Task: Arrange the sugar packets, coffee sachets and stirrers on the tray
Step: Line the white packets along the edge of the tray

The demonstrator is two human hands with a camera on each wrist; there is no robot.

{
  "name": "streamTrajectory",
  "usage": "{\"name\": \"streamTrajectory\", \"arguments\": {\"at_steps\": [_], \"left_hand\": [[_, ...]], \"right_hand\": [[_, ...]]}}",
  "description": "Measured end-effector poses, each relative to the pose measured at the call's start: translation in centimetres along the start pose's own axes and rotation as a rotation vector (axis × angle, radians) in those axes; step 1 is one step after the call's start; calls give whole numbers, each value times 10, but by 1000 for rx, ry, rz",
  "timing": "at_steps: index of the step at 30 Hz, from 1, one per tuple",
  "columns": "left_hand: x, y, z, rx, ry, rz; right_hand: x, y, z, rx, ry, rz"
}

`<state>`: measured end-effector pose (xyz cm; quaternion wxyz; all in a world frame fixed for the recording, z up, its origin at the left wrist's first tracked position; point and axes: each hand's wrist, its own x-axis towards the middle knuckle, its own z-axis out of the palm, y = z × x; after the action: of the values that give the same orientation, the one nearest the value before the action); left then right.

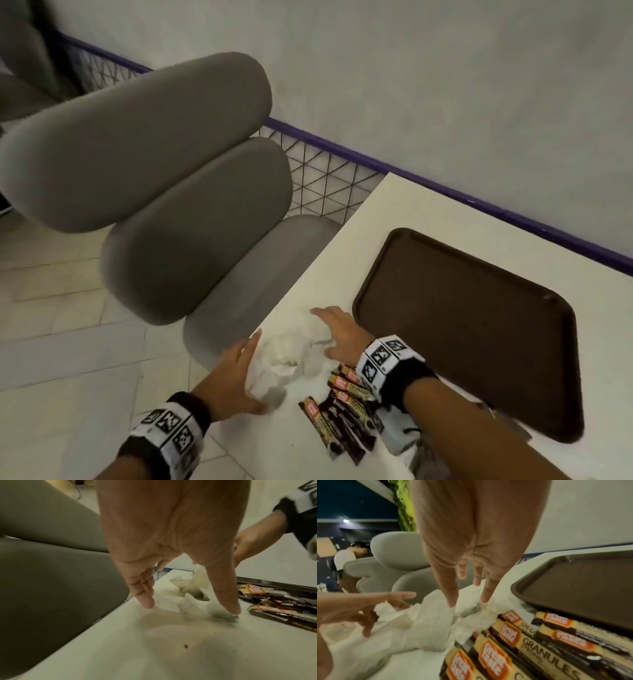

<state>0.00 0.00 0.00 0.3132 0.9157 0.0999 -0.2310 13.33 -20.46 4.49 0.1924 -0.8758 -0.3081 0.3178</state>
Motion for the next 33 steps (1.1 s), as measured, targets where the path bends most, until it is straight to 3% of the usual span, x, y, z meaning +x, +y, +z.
{"name": "streamTrajectory", "arguments": {"at_steps": [4,8,17,23,29,33], "left_hand": [[6,15,4,129,-7,49],[18,18,2,-7,49,85],[39,34,0,-115,120,152],[54,46,5,-104,36,177],[65,51,9,-103,98,207],[70,52,11,-64,139,258]], "right_hand": [[10,-3,6,-144,-42,24],[14,2,15,-215,-17,29],[17,16,17,55,131,109],[10,20,20,197,230,51],[7,29,17,110,168,17],[11,28,16,65,211,44]]}}
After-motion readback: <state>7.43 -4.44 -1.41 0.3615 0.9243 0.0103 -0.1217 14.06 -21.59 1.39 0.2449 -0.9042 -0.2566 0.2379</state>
